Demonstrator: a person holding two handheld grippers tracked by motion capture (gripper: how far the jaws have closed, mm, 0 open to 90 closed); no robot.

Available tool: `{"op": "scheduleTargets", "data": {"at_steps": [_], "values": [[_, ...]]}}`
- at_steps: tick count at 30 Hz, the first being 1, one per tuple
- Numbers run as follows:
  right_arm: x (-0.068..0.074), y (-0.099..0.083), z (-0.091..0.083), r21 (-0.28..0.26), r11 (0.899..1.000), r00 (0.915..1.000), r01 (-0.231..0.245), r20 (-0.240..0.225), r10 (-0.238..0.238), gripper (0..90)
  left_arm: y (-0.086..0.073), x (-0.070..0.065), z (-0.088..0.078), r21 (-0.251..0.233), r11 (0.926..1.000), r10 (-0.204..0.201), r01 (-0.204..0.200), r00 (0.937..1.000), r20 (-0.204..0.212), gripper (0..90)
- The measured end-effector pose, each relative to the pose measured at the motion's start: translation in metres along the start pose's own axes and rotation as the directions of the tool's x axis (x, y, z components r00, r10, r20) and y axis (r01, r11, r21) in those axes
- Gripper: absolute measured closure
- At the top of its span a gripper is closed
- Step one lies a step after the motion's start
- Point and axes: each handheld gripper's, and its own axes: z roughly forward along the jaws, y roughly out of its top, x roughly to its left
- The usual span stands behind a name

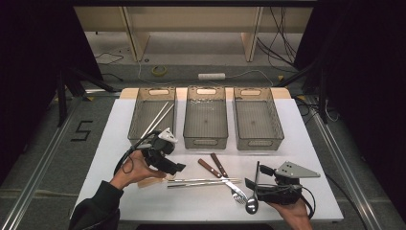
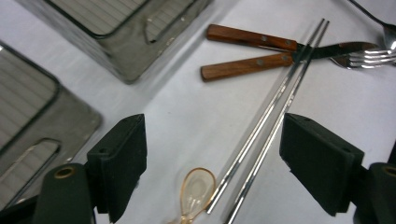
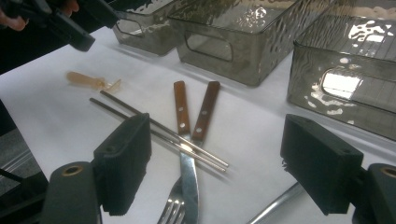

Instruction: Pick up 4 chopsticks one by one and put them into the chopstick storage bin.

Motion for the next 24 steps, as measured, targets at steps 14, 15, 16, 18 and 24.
{"op": "scheduleTargets", "data": {"at_steps": [14, 15, 16, 18, 24], "values": [[0.000, 0.000, 0.000, 0.001, 1.000, 1.0000, 0.004, 0.002, -0.004, 25.6, -0.005, -0.024, 0.015, 0.047, 0.9958, 0.076, -0.078, 0.9962, 0.043, 23.1], [0.000, 0.000, 0.000, 0.001, 1.000, 1.0000, 0.006, 0.001, -0.006, 25.7, -0.005, -0.026, 0.016, 0.048, 0.9957, 0.077, -0.080, 0.9960, 0.045, 23.2], [0.000, 0.000, 0.000, 0.001, 1.000, 1.0000, 0.005, 0.001, -0.005, 25.7, -0.005, -0.027, 0.017, 0.051, 0.9951, 0.082, -0.084, 0.9954, 0.049, 23.3], [0.000, 0.000, 0.000, 0.001, 1.000, 1.0000, 0.006, 0.001, -0.006, 25.7, -0.006, -0.030, 0.019, 0.059, 0.9940, 0.089, -0.092, 0.9945, 0.055, 23.5], [0.000, 0.000, 0.000, 0.001, 1.000, 1.0000, 0.007, 0.001, -0.007, 25.7, -0.008, -0.039, 0.028, 0.093, 0.9875, 0.122, -0.127, 0.9907, 0.060, 24.7]]}}
